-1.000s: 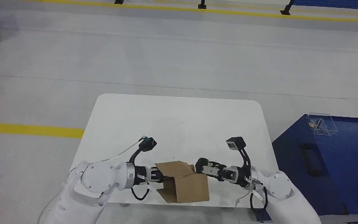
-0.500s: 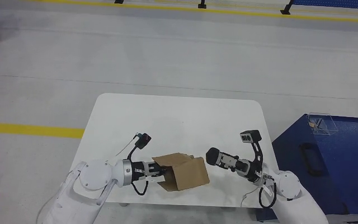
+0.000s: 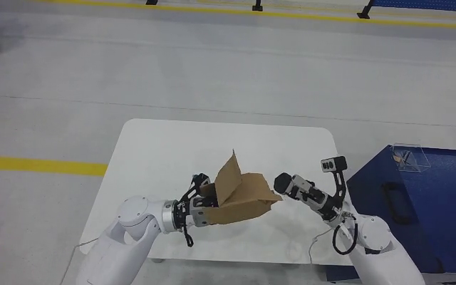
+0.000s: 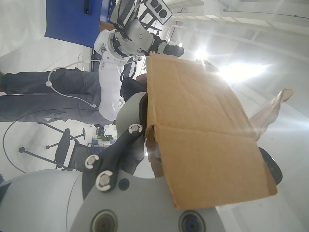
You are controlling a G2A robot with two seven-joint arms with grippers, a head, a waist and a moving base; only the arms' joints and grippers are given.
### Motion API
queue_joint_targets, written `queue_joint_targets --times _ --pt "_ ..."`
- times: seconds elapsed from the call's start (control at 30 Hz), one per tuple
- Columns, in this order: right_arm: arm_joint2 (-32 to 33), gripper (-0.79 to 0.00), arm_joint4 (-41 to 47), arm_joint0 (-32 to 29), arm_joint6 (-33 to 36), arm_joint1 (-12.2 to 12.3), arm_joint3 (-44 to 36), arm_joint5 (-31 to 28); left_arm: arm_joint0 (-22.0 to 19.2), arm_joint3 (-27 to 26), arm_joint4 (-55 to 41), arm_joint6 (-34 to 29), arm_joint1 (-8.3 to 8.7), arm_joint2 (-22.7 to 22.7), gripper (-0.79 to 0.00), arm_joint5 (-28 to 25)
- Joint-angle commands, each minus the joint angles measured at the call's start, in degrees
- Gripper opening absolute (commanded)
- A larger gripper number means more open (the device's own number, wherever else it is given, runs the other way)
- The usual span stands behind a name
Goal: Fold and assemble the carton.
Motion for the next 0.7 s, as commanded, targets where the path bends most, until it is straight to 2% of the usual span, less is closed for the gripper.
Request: queue_joint_targets --times 0.0,0.43,0.67 --pt "-0.5 0.000 -1.3 0.4 -0.1 -0.1 -0.1 1.3 -0.5 0.4 1.0 0.4 -0.06 0.7 -0.785 -0.4" --pt "-9.2 0.000 -10.6 4.0 2.2 -1.1 5.0 7.4 -2.1 2.8 -2.3 0.9 -0.27 0.9 -0.785 -0.5" --pt "-9.7 0.000 -5.8 6.1 2.9 -1.6 6.2 5.3 -2.4 3.9 -3.1 1.7 -0.35 1.3 -0.785 -0.1"
